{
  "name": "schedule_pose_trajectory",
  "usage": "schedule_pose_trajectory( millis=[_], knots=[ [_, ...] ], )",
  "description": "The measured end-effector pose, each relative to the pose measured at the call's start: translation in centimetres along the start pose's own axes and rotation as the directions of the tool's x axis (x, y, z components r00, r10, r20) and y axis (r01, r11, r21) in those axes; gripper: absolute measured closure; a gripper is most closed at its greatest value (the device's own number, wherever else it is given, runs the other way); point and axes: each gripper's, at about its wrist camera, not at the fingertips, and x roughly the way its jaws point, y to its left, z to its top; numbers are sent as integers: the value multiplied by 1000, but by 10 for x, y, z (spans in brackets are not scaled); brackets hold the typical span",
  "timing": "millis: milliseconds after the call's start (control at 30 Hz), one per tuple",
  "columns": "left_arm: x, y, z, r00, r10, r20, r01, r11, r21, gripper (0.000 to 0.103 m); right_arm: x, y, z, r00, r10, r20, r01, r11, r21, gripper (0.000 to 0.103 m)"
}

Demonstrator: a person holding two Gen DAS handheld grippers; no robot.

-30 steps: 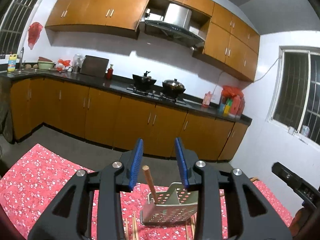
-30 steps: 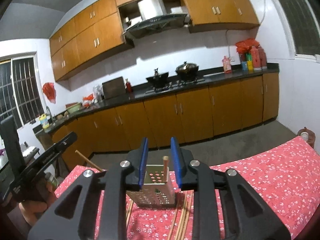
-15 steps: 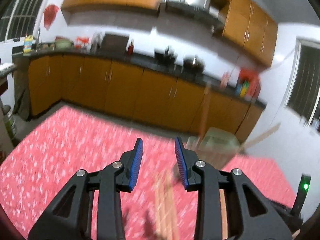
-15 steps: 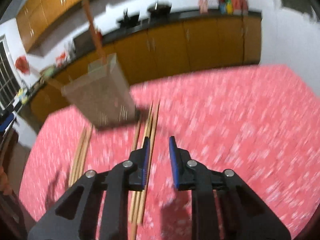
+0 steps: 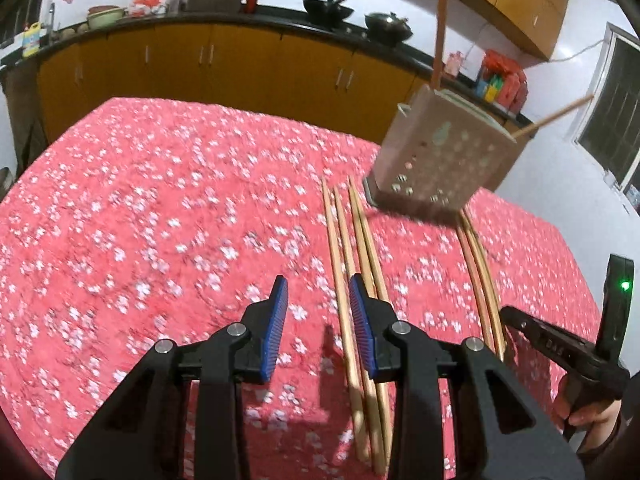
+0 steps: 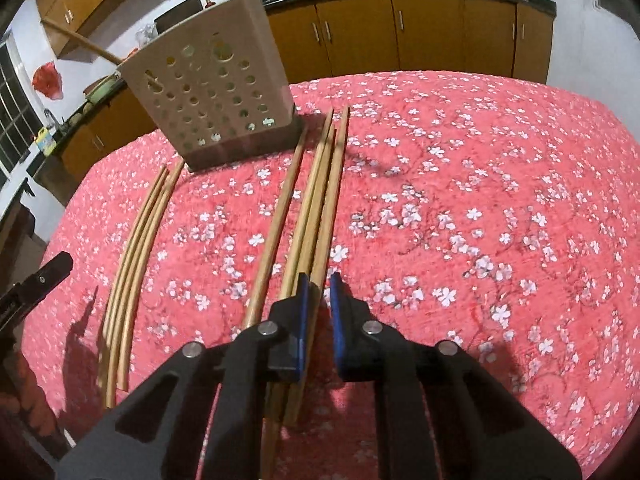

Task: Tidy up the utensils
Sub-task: 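Grasp a chopstick with the right tool while the left tool grasps another, then lift the held chopsticks with both tools toward the holder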

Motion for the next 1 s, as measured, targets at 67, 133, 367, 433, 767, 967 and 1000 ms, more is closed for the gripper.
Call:
schedule_pose_trajectory(
  millis=[67,133,367,433,767,967,1000],
  knots=[
    [3,-4,-3,1000,-4,-13,4,1000,11,71,-1,1,1,1000,-18,5,18,1000,-13,91],
    [7,-5,-7,1000,-7,-25,7,1000,18,72,0,0,2,999,-41,8,41,999,-22,92],
    [17,-10,-17,997,-28,-74,30,999,29,78,2,-12,2,988,-152,30,153,988,-35,95],
    [19,-13,-19,996,-32,-86,35,999,38,81,0,-15,2,988,-149,32,150,988,-25,95],
    [29,-23,-29,993,-4,-115,16,995,98,91,-2,-16,1,988,-147,37,148,989,-29,95],
    [32,-25,-29,994,39,-100,-27,992,123,95,-5,-13,-4,991,-131,37,132,991,-28,94],
    [34,-25,-28,994,54,-97,-41,990,134,95,-5,-12,-5,990,-133,40,134,990,-32,95]
  ],
)
